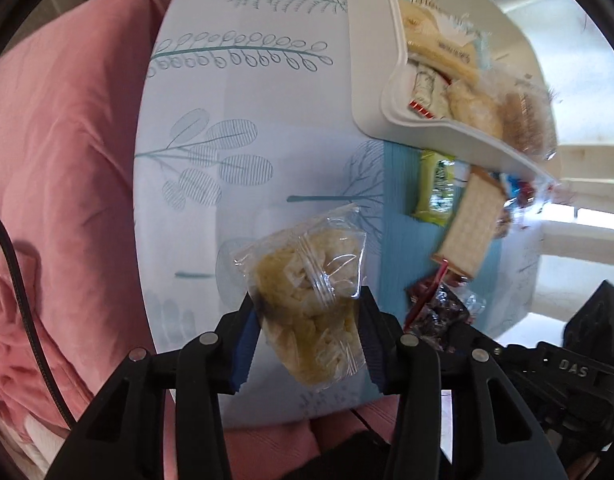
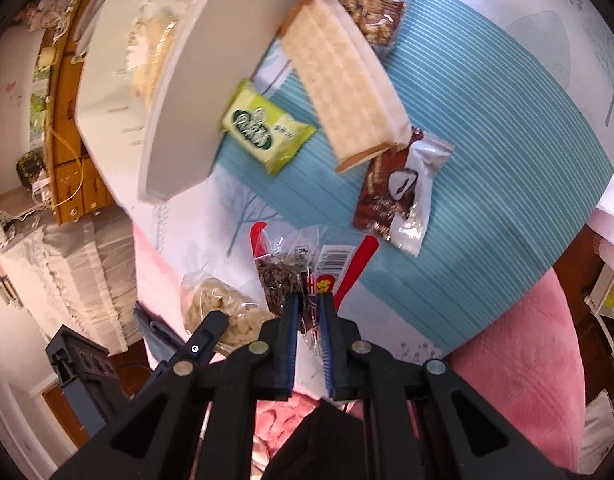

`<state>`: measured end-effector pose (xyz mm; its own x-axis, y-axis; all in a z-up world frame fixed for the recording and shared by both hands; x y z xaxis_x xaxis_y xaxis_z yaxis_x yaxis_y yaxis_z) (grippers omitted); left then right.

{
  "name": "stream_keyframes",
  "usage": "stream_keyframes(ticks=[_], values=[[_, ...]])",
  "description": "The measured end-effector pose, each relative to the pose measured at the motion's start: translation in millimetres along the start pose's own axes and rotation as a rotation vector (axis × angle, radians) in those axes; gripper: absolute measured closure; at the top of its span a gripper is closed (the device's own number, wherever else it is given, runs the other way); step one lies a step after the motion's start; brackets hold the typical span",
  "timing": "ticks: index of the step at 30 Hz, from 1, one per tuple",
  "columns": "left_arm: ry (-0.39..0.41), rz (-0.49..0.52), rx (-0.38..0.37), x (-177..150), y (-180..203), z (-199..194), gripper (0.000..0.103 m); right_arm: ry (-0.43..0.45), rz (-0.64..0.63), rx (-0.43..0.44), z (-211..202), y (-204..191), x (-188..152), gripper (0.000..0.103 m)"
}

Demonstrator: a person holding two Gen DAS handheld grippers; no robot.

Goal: Organize snacks
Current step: 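Carry both snacks into the white tray and open both tools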

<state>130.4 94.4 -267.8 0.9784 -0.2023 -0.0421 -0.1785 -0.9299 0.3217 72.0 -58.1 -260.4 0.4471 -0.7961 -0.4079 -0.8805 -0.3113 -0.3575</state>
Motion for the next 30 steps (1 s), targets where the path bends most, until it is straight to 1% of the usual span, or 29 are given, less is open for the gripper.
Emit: stream_keyframes(ticks=[4, 10, 13, 17, 22, 26, 28, 30], values=[[0.02, -0.021, -0.008, -2, -2, -31, 0.059, -0.012, -0.043, 0.025, -19, -10, -1, 0.093], [0.09, -0.034, -0.027, 7, 10, -73, 0.059, 0.012, -0.12, 0.072, -43, -35, 2, 0.093], [0.135, -0.023, -0.03, 16, 26, -91, 0.059, 0.043, -0.175, 0.092, -58, -49, 5, 0.093], [0.217, 0.015, -0.057, 36, 51, -113, 0.059, 0.108, -0.261, 0.126, -80, -69, 11, 0.093], [0.316, 0.059, -0.089, 62, 80, -131, 0.059, 0.172, -0.343, 0.16, -97, -85, 24, 0.093], [0.36, 0.062, -0.095, 78, 94, -133, 0.059, 0.205, -0.374, 0.192, -106, -90, 37, 0.093], [0.384, 0.061, -0.142, 87, 99, -132, 0.059, 0.217, -0.387, 0.213, -110, -94, 44, 0.093], [0.401, 0.057, -0.164, 94, 102, -131, 0.059, 0.241, -0.411, 0.221, -113, -99, 50, 0.093]])
Point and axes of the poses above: each gripper's, at about its wrist camera, not at the fingertips, and z roughly the way its jaws point, y to its right, x to its top, the point moved 5 cm from there along z, roughly the way its jaws point, and after that the axes turned 12 degrees about z, right-handed, at the moved point
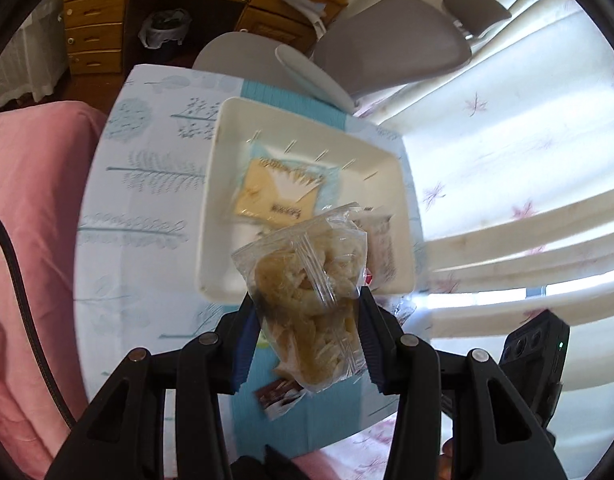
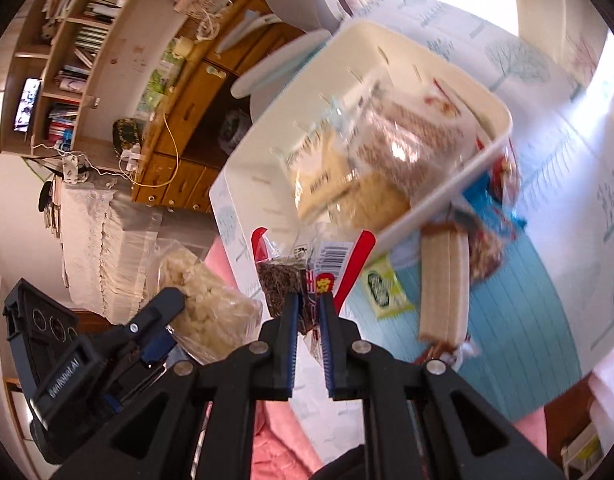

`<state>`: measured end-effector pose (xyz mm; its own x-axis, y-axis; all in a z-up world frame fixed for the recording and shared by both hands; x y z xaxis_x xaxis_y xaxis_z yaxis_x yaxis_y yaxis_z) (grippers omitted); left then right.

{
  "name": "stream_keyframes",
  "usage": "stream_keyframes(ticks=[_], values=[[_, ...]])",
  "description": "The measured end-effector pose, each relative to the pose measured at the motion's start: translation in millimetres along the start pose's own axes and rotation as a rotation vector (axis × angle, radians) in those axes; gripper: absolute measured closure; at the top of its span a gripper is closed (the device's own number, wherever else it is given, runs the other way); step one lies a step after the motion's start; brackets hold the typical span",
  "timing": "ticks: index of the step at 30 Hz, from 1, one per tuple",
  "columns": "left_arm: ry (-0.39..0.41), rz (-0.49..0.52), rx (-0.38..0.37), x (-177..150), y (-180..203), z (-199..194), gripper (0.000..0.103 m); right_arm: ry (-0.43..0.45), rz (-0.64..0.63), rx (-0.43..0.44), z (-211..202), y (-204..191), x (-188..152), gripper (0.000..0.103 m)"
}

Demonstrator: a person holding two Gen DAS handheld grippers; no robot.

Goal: Organize snacks
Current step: 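Carry both snacks into the white tray and open both tools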

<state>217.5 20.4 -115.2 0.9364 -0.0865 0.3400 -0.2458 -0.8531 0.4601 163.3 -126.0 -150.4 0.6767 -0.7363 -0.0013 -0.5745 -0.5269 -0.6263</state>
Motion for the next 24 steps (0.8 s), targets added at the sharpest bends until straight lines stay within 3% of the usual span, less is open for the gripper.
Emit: stream_keyframes(ticks=[11, 16, 18, 20, 23, 24], values=[[0.023, -0.013, 0.01, 19, -8, 41, 0.058, 0.133, -0.159, -0.041, 2, -5, 29, 0.093], [0.019, 0.013, 0.035, 23, -6, 57, 0.058, 0.133, -0.187, -0.07, 12, -4, 35, 0.094], [0.021, 0.008, 0.036, 23, -7, 58, 0.054, 0.131, -0.198, -0.067, 12, -7, 36, 0.094], [0.03, 0.012, 0.031, 23, -5, 56, 0.033, 0.148, -0.209, -0.074, 10, -10, 37, 0.093], [0.052, 0.03, 0.05, 23, -3, 48, 0.029, 0.153, -0.209, -0.082, 9, -10, 37, 0.088], [0.054, 0.032, 0.054, 22, -2, 45, 0.029, 0.152, -0.204, -0.089, 8, -9, 37, 0.081]])
Point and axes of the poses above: each gripper's, at about its wrist camera, not at the fingertips, and z roughly the way its jaws point, y to its right, x to its top, the point moved 5 cm from there along z, roughly the way its jaws point, and after that the axes turned 12 degrees about z, right-handed, at the moved point
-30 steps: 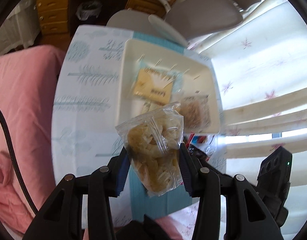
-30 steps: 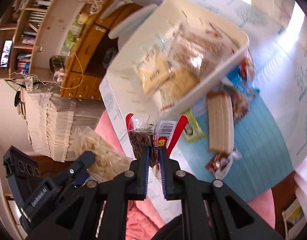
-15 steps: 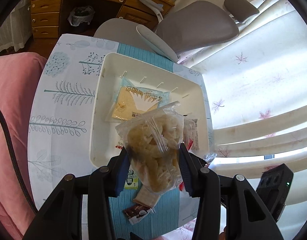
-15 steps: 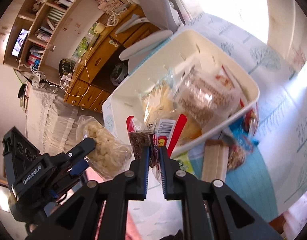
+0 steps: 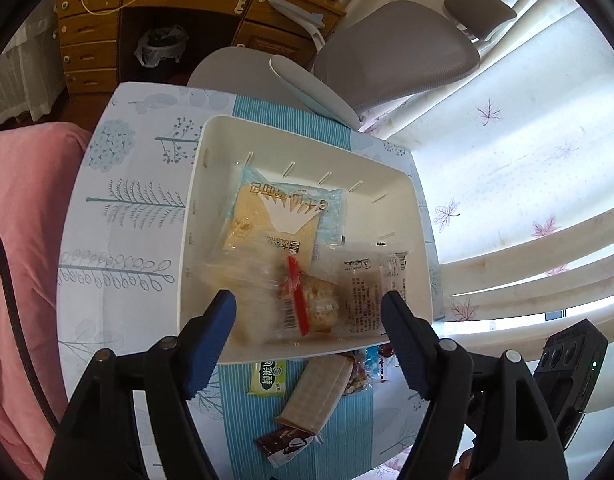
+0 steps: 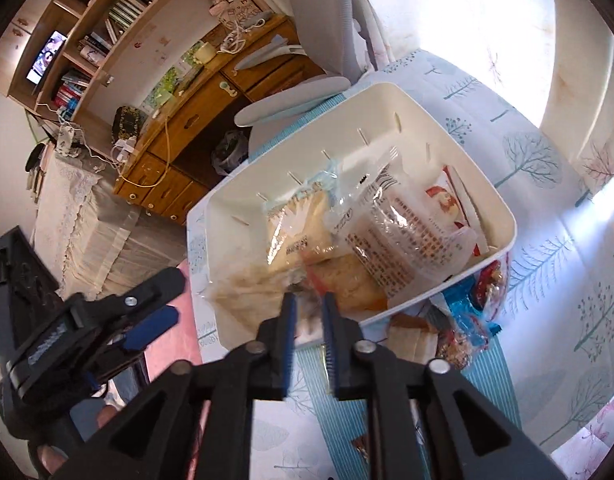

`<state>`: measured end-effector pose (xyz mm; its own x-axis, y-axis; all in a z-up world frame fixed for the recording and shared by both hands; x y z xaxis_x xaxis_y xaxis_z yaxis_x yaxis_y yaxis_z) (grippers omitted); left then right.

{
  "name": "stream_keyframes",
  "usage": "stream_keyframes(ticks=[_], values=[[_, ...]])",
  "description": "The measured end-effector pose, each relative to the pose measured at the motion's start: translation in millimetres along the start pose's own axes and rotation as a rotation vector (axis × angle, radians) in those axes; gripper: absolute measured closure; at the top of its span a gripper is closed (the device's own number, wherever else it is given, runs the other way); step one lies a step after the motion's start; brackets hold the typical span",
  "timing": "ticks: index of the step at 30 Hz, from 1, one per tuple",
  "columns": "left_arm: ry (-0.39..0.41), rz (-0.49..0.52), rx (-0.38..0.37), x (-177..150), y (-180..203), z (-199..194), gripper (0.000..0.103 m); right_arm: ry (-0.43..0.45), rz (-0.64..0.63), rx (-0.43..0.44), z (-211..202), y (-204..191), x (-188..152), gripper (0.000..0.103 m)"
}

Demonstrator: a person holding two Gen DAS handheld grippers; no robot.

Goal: Organize snacks
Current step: 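Carry both snacks into the white tray and open both tools, then move both tools back over the remaining snacks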

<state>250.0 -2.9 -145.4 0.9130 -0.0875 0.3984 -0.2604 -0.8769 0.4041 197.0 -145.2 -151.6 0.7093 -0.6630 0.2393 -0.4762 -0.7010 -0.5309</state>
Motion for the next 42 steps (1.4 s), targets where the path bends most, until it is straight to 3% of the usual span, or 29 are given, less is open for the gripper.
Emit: stream_keyframes(ticks=[3, 10, 19, 28, 34, 42], values=[[0.002, -0.005, 0.012, -5, -1, -11, 0.028, 0.0, 0.018, -0.004, -5, 3, -5, 0.066], [-0.005, 0.024, 0.016, -32, 1, -38, 0.028, 0.049, 0.016, -0.004, -29, 4, -27, 0.051], [-0.029, 0.112, 0.034, -84, -1, -69, 0.028, 0.093, 0.056, -0.018, -50, 19, -73, 0.048], [-0.007, 0.238, 0.078, -119, 1, -87, 0.028, 0.11, 0.014, -0.072, -56, 37, -113, 0.048], [-0.005, 0.319, 0.099, -133, 11, -81, 0.028, 0.122, -0.027, -0.096, -58, 52, -128, 0.048], [-0.101, 0.354, 0.085, -153, 25, -50, 0.028, 0.149, -0.125, -0.162, -61, 68, -135, 0.044]])
Point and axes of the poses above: each gripper's, at about its wrist camera, not at the fingertips, and z roughly the way its jaws point, y to its right, x to its top, the point moved 5 cm from there along z, roughly the way its jaws point, and after that the axes turned 12 degrees about z, right-handed, at the moved point
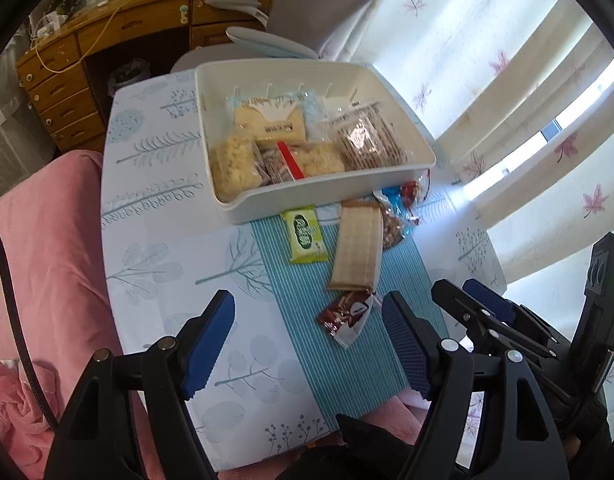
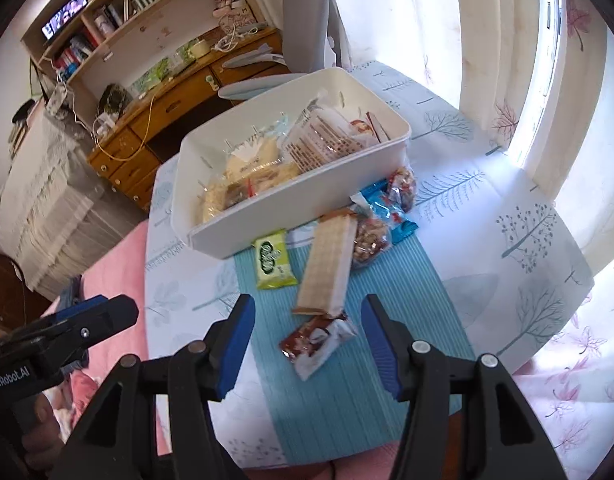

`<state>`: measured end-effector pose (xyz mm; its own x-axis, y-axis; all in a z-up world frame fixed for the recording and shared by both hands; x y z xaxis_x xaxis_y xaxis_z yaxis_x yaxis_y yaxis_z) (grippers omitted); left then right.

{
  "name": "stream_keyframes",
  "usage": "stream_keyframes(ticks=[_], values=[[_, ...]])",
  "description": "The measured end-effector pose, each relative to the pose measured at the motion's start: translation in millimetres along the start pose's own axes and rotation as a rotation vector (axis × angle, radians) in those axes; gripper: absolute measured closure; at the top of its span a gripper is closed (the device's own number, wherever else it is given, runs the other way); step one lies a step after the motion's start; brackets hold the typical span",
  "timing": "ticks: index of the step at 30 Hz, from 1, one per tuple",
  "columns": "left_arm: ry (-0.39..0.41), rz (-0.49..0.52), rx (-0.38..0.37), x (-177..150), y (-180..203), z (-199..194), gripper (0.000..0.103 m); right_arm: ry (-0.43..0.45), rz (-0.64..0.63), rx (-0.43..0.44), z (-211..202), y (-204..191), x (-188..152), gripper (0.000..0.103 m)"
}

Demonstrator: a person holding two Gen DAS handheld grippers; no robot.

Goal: Organize snacks
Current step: 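Move both tools back over the remaining snacks, then grasp the brown chocolate packet with the left tool while the right tool grasps the nut bag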

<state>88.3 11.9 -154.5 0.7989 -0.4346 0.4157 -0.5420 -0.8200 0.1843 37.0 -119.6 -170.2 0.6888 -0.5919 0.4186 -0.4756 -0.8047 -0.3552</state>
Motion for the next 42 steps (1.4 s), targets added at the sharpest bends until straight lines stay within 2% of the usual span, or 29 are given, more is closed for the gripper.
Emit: stream_keyframes(ticks=[2, 12, 19, 22, 30, 33, 39, 42], values=[[-0.026, 0.001, -0.006, -1, 6, 9, 0.028, -0.005, -0.012, -0.001, 1, 5, -1, 0.04], [-0.191, -0.065, 0.011, -9, 25, 54, 0.023, -0.036, -0.116, -0.011, 16, 29, 9, 0.04], [-0.282, -0.2, 0.067, -15, 30, 84, 0.021, -0.152, -0.166, 0.113, 39, 49, 27, 0.04], [-0.309, -0.28, 0.084, -19, 34, 98, 0.021, -0.195, -0.18, 0.138, 49, 56, 35, 0.04], [-0.347, -0.449, 0.117, -36, 51, 134, 0.017, -0.369, -0.187, 0.292, 84, 74, 61, 0.04], [-0.357, -0.502, 0.122, -44, 55, 147, 0.017, -0.416, -0.187, 0.319, 100, 77, 68, 0.04], [-0.349, -0.58, 0.195, -54, 53, 167, 0.016, -0.475, -0.12, 0.363, 133, 81, 77, 0.04], [-0.352, -0.632, 0.224, -60, 50, 175, 0.016, -0.506, -0.087, 0.377, 147, 83, 78, 0.047]])
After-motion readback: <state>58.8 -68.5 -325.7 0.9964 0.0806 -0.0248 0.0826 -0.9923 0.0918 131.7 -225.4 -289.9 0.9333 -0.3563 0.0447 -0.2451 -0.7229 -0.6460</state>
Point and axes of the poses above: each gripper's, at about its wrist camera, not at the fingertips, and z roughly the way its jaws point, y to its right, x to its top, the point moved 5 cm from there along z, roughly the way its jaws point, and after that the axes turned 12 degrees about z, right-handed, at the moved point
